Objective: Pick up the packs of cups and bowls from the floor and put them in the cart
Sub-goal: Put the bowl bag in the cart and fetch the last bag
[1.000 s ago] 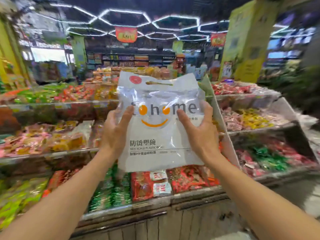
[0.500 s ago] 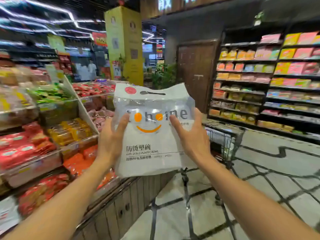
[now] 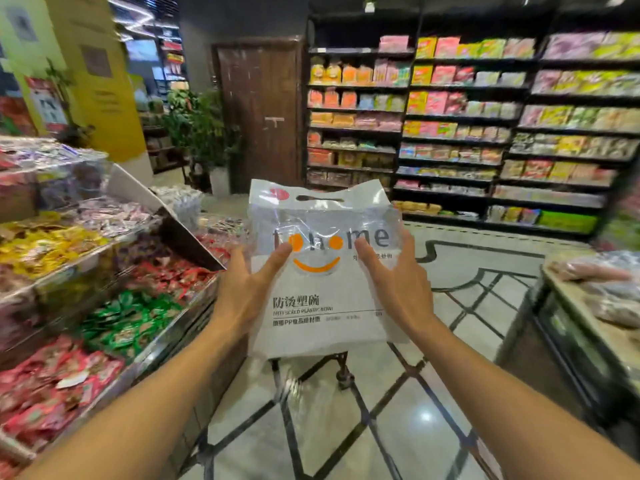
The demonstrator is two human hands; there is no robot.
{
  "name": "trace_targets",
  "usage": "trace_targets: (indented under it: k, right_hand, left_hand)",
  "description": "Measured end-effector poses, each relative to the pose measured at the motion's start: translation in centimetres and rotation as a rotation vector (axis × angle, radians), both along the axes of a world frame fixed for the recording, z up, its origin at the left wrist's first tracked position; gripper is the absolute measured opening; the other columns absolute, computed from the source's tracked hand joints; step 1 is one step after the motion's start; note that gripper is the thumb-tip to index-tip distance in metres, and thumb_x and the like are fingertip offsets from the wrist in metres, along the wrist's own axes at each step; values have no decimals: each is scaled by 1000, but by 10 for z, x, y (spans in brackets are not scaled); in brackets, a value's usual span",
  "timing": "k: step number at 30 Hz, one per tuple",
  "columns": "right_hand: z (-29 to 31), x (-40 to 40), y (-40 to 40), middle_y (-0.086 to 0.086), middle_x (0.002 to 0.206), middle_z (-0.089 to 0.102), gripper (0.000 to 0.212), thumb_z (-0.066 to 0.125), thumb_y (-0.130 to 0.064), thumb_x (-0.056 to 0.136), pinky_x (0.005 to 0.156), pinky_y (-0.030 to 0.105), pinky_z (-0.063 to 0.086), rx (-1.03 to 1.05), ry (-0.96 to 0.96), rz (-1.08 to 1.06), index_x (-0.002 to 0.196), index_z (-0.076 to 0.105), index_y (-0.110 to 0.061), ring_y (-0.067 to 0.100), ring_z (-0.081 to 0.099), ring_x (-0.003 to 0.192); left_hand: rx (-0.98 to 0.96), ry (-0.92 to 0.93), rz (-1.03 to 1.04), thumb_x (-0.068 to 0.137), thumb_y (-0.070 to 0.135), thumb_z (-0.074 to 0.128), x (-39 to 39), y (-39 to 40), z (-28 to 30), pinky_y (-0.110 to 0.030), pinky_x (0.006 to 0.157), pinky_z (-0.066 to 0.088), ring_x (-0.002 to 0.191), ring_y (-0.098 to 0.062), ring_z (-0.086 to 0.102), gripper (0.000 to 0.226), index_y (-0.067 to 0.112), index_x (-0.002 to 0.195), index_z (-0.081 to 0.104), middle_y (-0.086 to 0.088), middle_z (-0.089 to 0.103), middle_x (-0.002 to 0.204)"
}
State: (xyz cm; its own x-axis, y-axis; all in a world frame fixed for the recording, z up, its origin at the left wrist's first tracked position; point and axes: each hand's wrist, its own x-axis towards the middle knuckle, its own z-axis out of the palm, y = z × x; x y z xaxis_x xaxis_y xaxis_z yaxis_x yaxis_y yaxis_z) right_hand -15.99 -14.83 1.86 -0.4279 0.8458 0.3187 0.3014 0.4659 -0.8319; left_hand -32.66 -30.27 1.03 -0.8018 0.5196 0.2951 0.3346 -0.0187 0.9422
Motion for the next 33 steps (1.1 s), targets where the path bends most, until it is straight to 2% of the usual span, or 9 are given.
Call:
trace_targets:
  k: [3,6,10,14,18,22,27,31,33]
  right_hand:
    - [-10,-25,57,-10,130,59,87,51,-82,87,91,43,47,-11,-28,-54,157,21,-42,30,61,123]
    - [-17,-46,112,-3,142,59,91,49,-88,83,102,50,48,-46,-81,-102,157,19,-43,32,59,126]
    - [-24,-69,178,-5,135,60,90,50,-88,82,99,52,49,-65,-96,-140,155,19,-45,31,61,122]
    - [-35,-89,248,-9,130,60,98,45,-95,73,99,54,52,-76,-86,-162,155,19,-46,29,63,118]
    - [-48,-111,326,0,140,62,106,42,-98,70,100,53,52,-103,-101,-170,157,17,-44,30,63,121]
    - [-60,-138,416,1,141,61,95,48,-89,81,92,44,47,-110,-123,-141,158,17,-42,32,60,124]
    - [-63,-174,527,1,139,63,105,41,-98,68,99,52,50,-137,-144,-92,156,17,-45,33,62,123]
    - [-62,-211,599,7,142,61,111,37,-101,64,96,49,47,-149,-171,-43,157,18,-43,38,61,124]
    - [-65,-232,628,7,138,63,114,34,-105,59,97,52,51,-153,-175,-28,155,18,-45,38,63,120]
  left_hand:
    - [-53,-15,-51,71,82,69,-33,66,-9,-22,69,44,89,-1,64,81,21,123,56,14,66,104]
    - [-61,-40,-86,62,89,63,-60,128,-22,-30,71,47,95,-12,68,90,20,121,59,8,69,106]
    - [-92,-72,-140,65,85,62,-91,205,-32,-29,73,50,100,-14,69,98,16,134,55,3,69,115]
    - [-144,-82,-173,63,94,61,-118,282,-43,-50,88,59,99,-23,74,100,22,132,52,-2,73,115]
    - [-165,-91,-196,61,89,60,-138,362,-53,-43,77,61,80,-13,76,87,31,125,46,3,74,100]
    - [-164,-113,-197,70,80,62,-164,448,-72,-30,65,57,70,-3,75,79,29,128,44,3,74,98]
    - [-210,-174,-163,91,58,66,-194,553,-79,-9,50,48,60,8,69,53,24,125,44,4,71,95]
    - [-230,-187,-113,88,60,64,-222,618,-79,-16,58,51,75,1,69,57,24,128,46,8,70,99]
    - [-233,-194,-84,90,59,65,-241,644,-81,-11,55,49,74,2,67,53,25,125,47,10,68,97]
